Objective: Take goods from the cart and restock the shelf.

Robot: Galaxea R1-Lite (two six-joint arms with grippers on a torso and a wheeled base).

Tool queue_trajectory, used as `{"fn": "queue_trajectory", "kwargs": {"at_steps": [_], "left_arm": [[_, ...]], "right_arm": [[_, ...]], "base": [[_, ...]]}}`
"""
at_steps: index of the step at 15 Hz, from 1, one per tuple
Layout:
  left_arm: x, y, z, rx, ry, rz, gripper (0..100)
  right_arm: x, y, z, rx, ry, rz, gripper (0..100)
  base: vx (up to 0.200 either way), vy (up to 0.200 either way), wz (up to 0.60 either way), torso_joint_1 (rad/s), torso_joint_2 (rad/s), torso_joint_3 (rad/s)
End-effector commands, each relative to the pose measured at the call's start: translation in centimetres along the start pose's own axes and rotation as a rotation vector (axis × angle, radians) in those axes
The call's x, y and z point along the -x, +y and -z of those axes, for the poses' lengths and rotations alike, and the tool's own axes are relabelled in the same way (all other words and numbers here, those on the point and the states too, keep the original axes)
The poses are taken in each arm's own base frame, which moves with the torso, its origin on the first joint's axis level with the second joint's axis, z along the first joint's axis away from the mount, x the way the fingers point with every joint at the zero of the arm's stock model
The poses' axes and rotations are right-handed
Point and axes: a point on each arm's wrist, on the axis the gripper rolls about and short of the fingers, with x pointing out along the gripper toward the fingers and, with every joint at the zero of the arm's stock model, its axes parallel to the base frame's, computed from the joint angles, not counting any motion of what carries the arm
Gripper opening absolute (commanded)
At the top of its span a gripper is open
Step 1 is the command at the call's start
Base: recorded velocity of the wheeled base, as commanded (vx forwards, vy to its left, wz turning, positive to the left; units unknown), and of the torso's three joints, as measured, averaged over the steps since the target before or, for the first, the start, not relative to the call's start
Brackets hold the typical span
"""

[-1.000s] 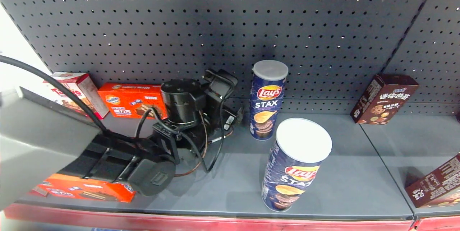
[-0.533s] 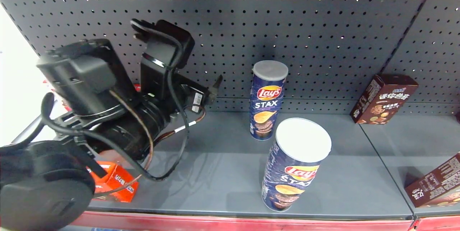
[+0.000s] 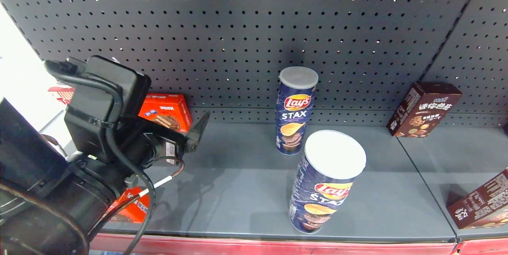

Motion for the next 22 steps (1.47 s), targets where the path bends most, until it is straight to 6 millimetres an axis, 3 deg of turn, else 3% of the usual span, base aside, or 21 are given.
{"fn": "queue_trajectory", "kwargs": {"at_steps": [1, 2, 3, 7, 11, 18, 22], "left_arm": [[0.3, 0.0, -0.1, 0.003, -0.010, 0.005, 100], [0.4, 0.0, 0.0, 0.002, -0.008, 0.006, 100], [0.4, 0.0, 0.2, 0.001, -0.002, 0.005, 100], [1.0, 0.0, 1.2, -0.017, 0.032, 0.012, 100], [1.2, 0.1, 1.5, -0.020, 0.043, 0.008, 100], [1.3, 0.5, 1.6, -0.020, 0.043, -0.003, 100], [2.4, 1.0, 2.2, -0.030, 0.060, -0.007, 100]], "right_arm": [[0.5, -0.1, -2.5, -0.002, -0.068, -0.026, 100], [0.3, -0.1, -9.2, -0.057, -0.104, -0.032, 100], [-1.8, 0.0, -12.6, -0.127, -0.047, -0.051, 100], [-5.0, 1.0, -18.1, -0.050, -0.053, -0.295, 100], [-7.8, 2.9, -19.7, 0.029, -0.010, -0.471, 100], [-12.0, 6.5, -19.1, 0.107, 0.093, -0.656, 100], [-13.9, 8.7, -18.8, 0.197, 0.128, -0.742, 100]], "base": [[0.000, 0.000, 0.00, 0.000, 0.00, 0.000], [0.000, 0.000, 0.00, 0.000, 0.00, 0.000], [0.000, 0.000, 0.00, 0.000, 0.00, 0.000], [0.000, 0.000, 0.00, 0.000, 0.00, 0.000], [0.000, 0.000, 0.00, 0.000, 0.00, 0.000], [0.000, 0.000, 0.00, 0.000, 0.00, 0.000], [0.000, 0.000, 0.00, 0.000, 0.00, 0.000]]}}
